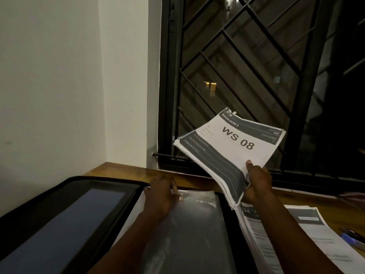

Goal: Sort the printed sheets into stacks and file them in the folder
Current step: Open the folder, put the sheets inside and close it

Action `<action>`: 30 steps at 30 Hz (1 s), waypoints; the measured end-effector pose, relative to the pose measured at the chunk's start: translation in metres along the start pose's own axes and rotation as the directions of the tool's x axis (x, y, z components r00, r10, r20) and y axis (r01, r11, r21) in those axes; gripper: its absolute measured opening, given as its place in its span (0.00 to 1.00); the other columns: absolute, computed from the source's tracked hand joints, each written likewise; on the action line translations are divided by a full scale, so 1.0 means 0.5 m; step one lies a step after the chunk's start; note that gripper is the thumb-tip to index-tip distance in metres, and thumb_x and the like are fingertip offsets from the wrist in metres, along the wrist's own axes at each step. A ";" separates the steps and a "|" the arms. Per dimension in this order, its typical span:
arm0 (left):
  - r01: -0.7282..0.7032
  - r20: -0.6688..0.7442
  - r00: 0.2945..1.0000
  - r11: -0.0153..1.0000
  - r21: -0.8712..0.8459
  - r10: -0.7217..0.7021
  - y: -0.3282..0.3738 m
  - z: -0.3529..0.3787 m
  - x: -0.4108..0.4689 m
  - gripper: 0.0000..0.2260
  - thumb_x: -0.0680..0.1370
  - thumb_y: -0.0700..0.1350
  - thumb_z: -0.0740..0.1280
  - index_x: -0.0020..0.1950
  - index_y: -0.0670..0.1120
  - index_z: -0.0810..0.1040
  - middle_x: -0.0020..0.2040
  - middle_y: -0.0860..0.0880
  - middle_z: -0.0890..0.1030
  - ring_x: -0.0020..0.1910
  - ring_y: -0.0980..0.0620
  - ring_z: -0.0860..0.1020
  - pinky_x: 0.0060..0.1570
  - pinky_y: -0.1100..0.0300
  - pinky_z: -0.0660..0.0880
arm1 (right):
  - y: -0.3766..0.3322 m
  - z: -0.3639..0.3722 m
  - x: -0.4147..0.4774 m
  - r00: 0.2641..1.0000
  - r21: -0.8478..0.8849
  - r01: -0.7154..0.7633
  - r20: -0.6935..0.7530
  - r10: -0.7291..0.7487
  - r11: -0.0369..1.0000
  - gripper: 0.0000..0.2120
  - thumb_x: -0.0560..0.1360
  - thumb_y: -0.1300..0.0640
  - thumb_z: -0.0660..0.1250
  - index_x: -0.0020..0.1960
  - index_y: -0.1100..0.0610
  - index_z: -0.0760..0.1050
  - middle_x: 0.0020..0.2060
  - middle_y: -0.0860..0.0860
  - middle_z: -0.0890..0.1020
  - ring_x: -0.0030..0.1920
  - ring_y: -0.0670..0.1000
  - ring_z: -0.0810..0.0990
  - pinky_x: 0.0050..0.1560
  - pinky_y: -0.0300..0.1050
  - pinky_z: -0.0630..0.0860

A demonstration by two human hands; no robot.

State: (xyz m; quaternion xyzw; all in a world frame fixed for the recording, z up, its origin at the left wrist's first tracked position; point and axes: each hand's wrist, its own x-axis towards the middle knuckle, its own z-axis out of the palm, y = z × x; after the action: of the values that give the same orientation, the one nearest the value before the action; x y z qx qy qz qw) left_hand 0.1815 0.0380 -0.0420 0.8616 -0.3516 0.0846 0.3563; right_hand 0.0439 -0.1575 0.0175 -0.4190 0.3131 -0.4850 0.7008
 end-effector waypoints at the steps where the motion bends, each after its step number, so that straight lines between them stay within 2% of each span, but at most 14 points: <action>1: -0.032 -0.025 0.999 0.999 -0.033 0.031 0.000 -0.003 -0.002 0.12 0.70 0.47 0.74 0.34 0.55 0.71 0.48 0.56 0.73 0.56 0.54 0.70 0.58 0.51 0.62 | 0.000 0.002 0.003 1.000 0.010 -0.004 -0.002 0.004 1.000 0.18 0.77 0.57 0.66 0.67 0.54 0.71 0.57 0.52 0.76 0.58 0.56 0.75 0.64 0.58 0.71; 3: -0.084 -0.081 0.994 0.993 -0.082 0.077 -0.001 -0.007 -0.006 0.13 0.69 0.44 0.74 0.32 0.54 0.72 0.42 0.58 0.76 0.46 0.63 0.70 0.55 0.55 0.62 | 0.004 0.003 0.007 1.000 0.032 -0.006 0.003 0.006 0.999 0.18 0.77 0.57 0.66 0.66 0.53 0.71 0.56 0.51 0.75 0.56 0.55 0.73 0.63 0.54 0.71; 4: -0.102 -0.113 0.989 0.991 -0.081 0.093 -0.004 -0.006 -0.006 0.12 0.70 0.44 0.74 0.31 0.53 0.73 0.39 0.57 0.77 0.43 0.64 0.70 0.54 0.55 0.62 | 0.006 0.003 0.008 1.000 0.039 -0.002 0.001 0.002 0.999 0.17 0.78 0.57 0.66 0.66 0.53 0.71 0.56 0.50 0.75 0.55 0.54 0.73 0.62 0.53 0.71; 8: -0.130 -0.141 0.981 0.991 0.009 0.130 -0.007 -0.004 -0.004 0.09 0.74 0.43 0.67 0.34 0.53 0.79 0.37 0.57 0.80 0.43 0.61 0.74 0.57 0.55 0.59 | 0.009 -0.002 0.013 0.999 0.030 -0.002 -0.042 0.003 1.000 0.17 0.77 0.57 0.66 0.65 0.53 0.71 0.59 0.52 0.76 0.55 0.55 0.73 0.65 0.57 0.70; 11: -0.194 -0.160 0.968 0.981 0.019 0.195 -0.008 -0.004 -0.002 0.10 0.75 0.40 0.65 0.36 0.52 0.79 0.37 0.55 0.80 0.39 0.58 0.76 0.54 0.56 0.69 | 0.005 -0.002 0.012 0.999 0.050 -0.010 -0.042 0.012 0.999 0.18 0.78 0.57 0.66 0.66 0.54 0.70 0.63 0.53 0.74 0.60 0.56 0.73 0.65 0.57 0.70; 14: -0.273 -0.213 0.940 0.962 0.000 0.267 -0.004 -0.012 0.000 0.10 0.72 0.35 0.68 0.38 0.51 0.79 0.40 0.53 0.80 0.39 0.57 0.75 0.48 0.58 0.72 | -0.003 -0.002 0.004 0.999 0.089 -0.017 -0.044 0.021 0.996 0.18 0.78 0.58 0.65 0.67 0.54 0.69 0.58 0.52 0.74 0.59 0.55 0.72 0.62 0.54 0.69; 16: -0.329 -0.174 0.933 0.943 -0.051 0.316 -0.003 -0.014 0.001 0.10 0.70 0.35 0.69 0.38 0.51 0.79 0.42 0.54 0.80 0.41 0.57 0.76 0.47 0.55 0.74 | -0.008 0.001 -0.002 0.999 0.117 -0.012 -0.050 0.017 0.993 0.18 0.78 0.58 0.65 0.67 0.53 0.69 0.56 0.50 0.74 0.54 0.53 0.72 0.61 0.53 0.71; 18: -0.338 -0.042 0.941 0.938 -0.078 0.336 0.000 -0.009 -0.005 0.09 0.72 0.39 0.68 0.38 0.54 0.81 0.41 0.57 0.81 0.41 0.60 0.77 0.48 0.56 0.75 | -0.011 0.009 -0.009 0.999 0.141 0.008 -0.046 -0.002 0.990 0.17 0.78 0.59 0.65 0.66 0.51 0.70 0.57 0.50 0.76 0.50 0.51 0.75 0.59 0.53 0.74; 20: -0.326 0.075 0.941 0.944 -0.054 0.329 0.002 0.001 -0.008 0.08 0.75 0.42 0.67 0.44 0.54 0.84 0.45 0.56 0.83 0.44 0.60 0.78 0.48 0.62 0.74 | -0.012 0.019 -0.014 1.000 0.175 0.016 -0.029 -0.011 0.984 0.16 0.78 0.61 0.64 0.63 0.48 0.70 0.55 0.49 0.77 0.47 0.50 0.77 0.56 0.54 0.76; 21: -0.324 0.085 0.941 0.945 -0.046 0.327 0.001 0.005 -0.007 0.07 0.75 0.43 0.67 0.46 0.53 0.85 0.47 0.56 0.84 0.45 0.60 0.78 0.48 0.66 0.73 | -0.014 0.025 -0.017 1.000 0.181 0.018 -0.016 -0.015 0.983 0.16 0.78 0.62 0.64 0.62 0.47 0.70 0.54 0.49 0.77 0.47 0.50 0.77 0.55 0.55 0.77; 23: -0.321 0.085 0.942 0.946 -0.049 0.324 -0.002 0.007 -0.003 0.07 0.76 0.45 0.68 0.48 0.53 0.85 0.49 0.56 0.84 0.46 0.60 0.78 0.48 0.66 0.73 | -0.022 0.042 -0.023 1.000 0.190 0.026 0.013 -0.028 0.981 0.16 0.78 0.62 0.64 0.62 0.48 0.70 0.52 0.49 0.78 0.46 0.50 0.78 0.52 0.55 0.78; 26: -0.321 0.101 0.939 0.943 -0.085 0.329 -0.002 0.006 0.000 0.07 0.74 0.47 0.67 0.46 0.53 0.85 0.46 0.56 0.84 0.45 0.59 0.80 0.49 0.58 0.77 | -0.043 0.086 -0.031 0.996 0.189 0.055 0.063 -0.068 0.980 0.15 0.78 0.63 0.64 0.61 0.48 0.71 0.47 0.48 0.78 0.44 0.50 0.78 0.50 0.53 0.78; 30: -0.309 0.100 0.943 0.946 -0.104 0.319 0.002 0.003 -0.004 0.08 0.72 0.50 0.64 0.44 0.53 0.83 0.43 0.56 0.84 0.43 0.60 0.80 0.47 0.56 0.78 | -0.037 0.149 -0.034 0.985 0.130 0.127 0.097 -0.140 0.983 0.16 0.77 0.64 0.65 0.63 0.53 0.72 0.54 0.54 0.79 0.50 0.54 0.80 0.56 0.58 0.78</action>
State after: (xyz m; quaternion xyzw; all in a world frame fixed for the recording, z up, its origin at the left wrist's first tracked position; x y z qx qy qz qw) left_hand 0.1789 0.0375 -0.0434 0.7817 -0.5076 0.0751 0.3544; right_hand 0.0937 -0.1236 0.0683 -0.4198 0.2163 -0.5265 0.7070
